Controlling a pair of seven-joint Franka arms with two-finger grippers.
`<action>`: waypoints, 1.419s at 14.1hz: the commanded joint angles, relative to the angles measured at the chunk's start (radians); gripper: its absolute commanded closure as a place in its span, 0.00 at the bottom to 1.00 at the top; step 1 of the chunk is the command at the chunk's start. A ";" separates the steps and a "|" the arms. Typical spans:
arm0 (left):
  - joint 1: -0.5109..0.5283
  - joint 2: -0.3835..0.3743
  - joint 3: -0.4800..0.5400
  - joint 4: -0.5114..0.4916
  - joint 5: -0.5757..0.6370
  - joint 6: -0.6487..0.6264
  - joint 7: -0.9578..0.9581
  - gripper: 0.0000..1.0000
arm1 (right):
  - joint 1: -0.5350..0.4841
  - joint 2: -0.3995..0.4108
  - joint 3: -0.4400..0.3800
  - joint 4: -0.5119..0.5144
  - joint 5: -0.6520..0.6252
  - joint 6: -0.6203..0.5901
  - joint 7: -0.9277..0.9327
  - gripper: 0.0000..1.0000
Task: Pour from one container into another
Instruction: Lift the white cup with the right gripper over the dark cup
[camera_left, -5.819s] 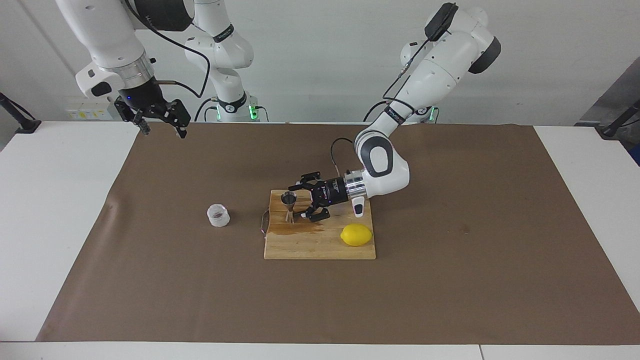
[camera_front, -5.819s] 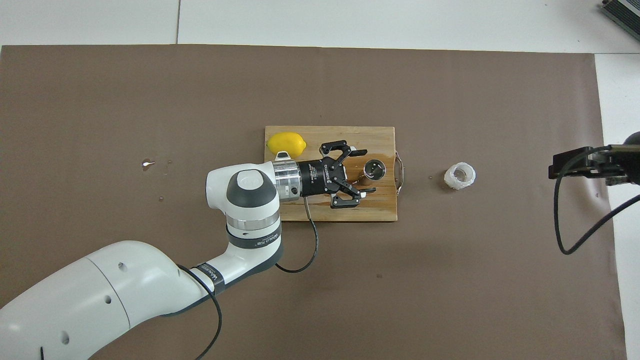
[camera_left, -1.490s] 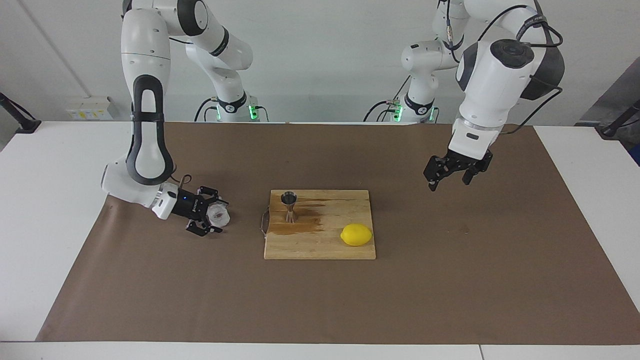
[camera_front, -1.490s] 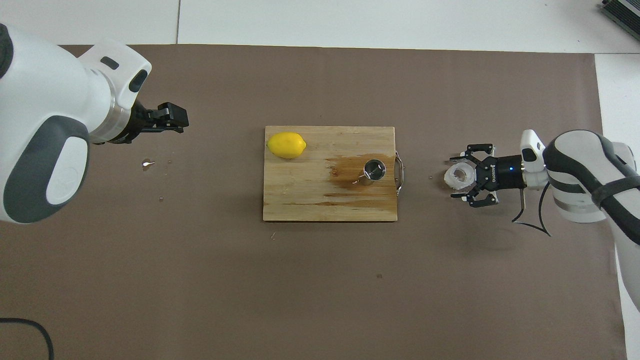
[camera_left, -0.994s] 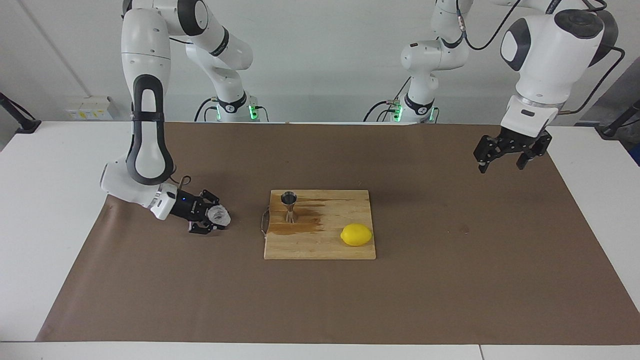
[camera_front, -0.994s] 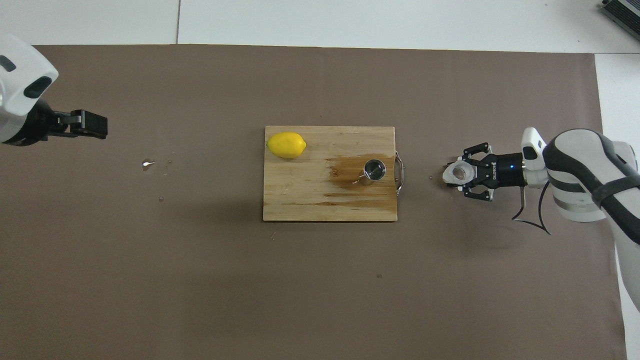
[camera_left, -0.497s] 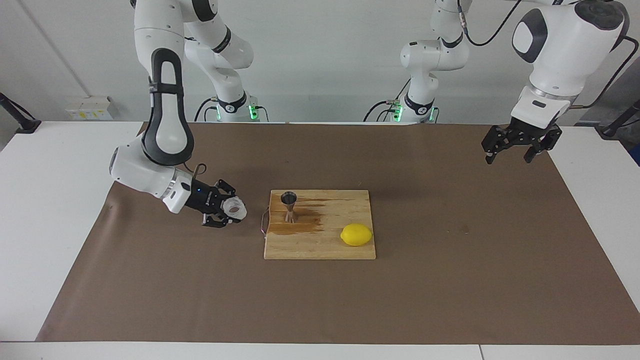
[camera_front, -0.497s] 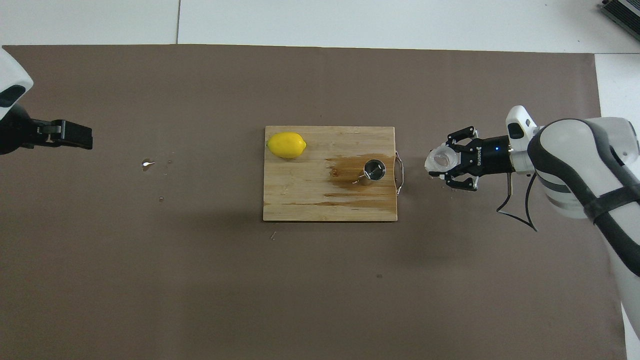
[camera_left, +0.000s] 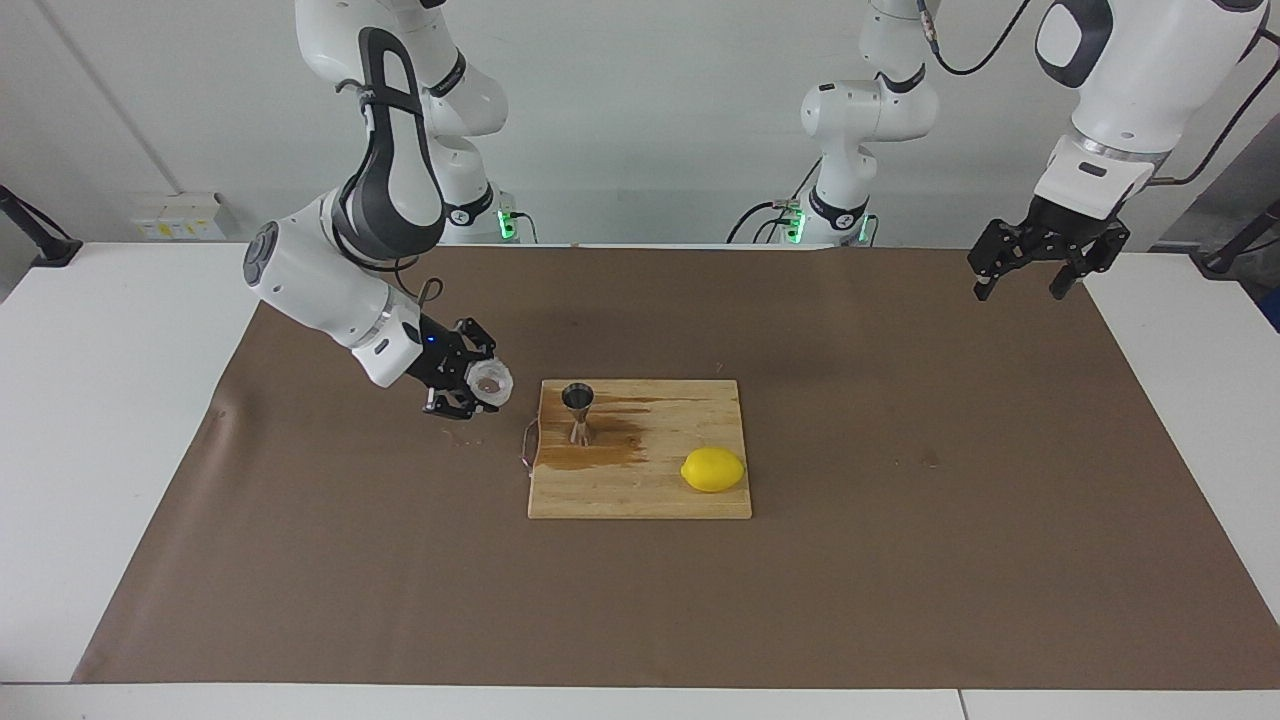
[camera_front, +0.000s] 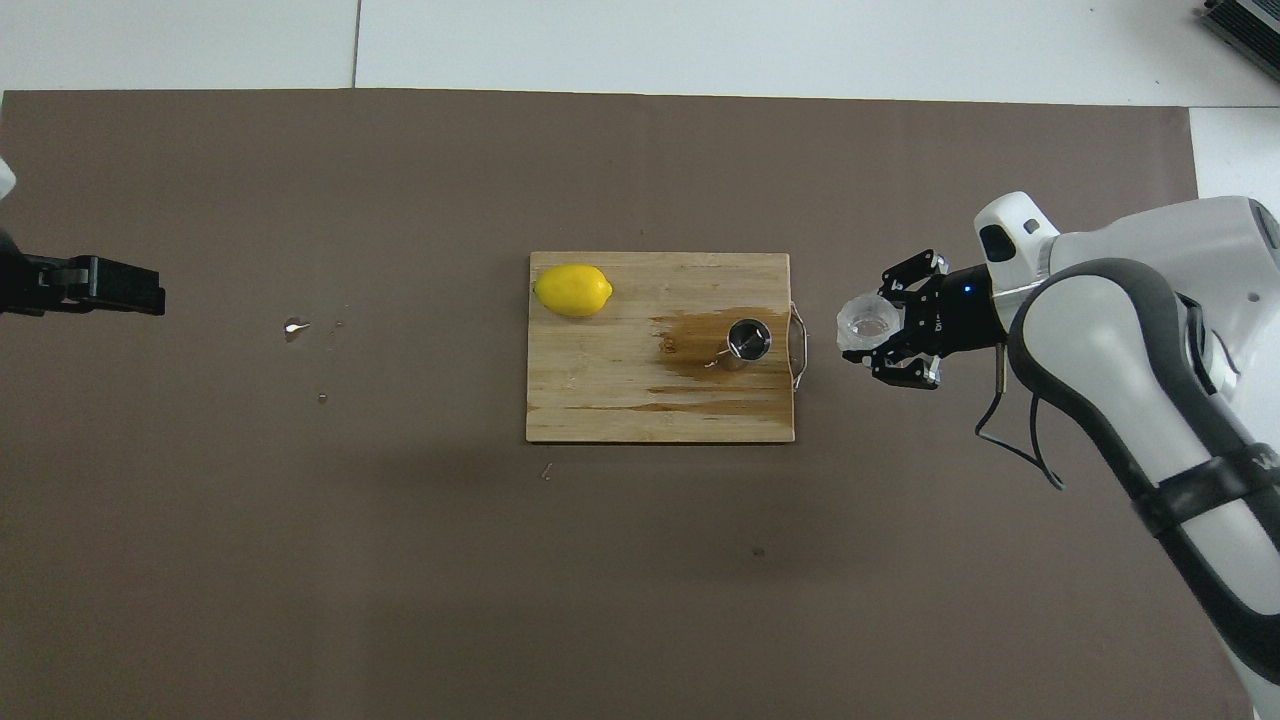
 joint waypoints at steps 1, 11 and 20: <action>-0.012 -0.017 0.014 -0.018 -0.012 -0.004 0.012 0.00 | 0.056 -0.008 0.002 0.008 -0.067 0.016 0.102 0.81; 0.011 -0.024 0.022 -0.014 -0.014 -0.082 0.067 0.00 | 0.185 -0.023 0.002 0.059 -0.462 0.028 0.424 0.81; 0.008 -0.014 0.025 0.002 -0.066 -0.063 0.064 0.00 | 0.289 -0.029 0.002 0.075 -0.765 0.022 0.566 0.81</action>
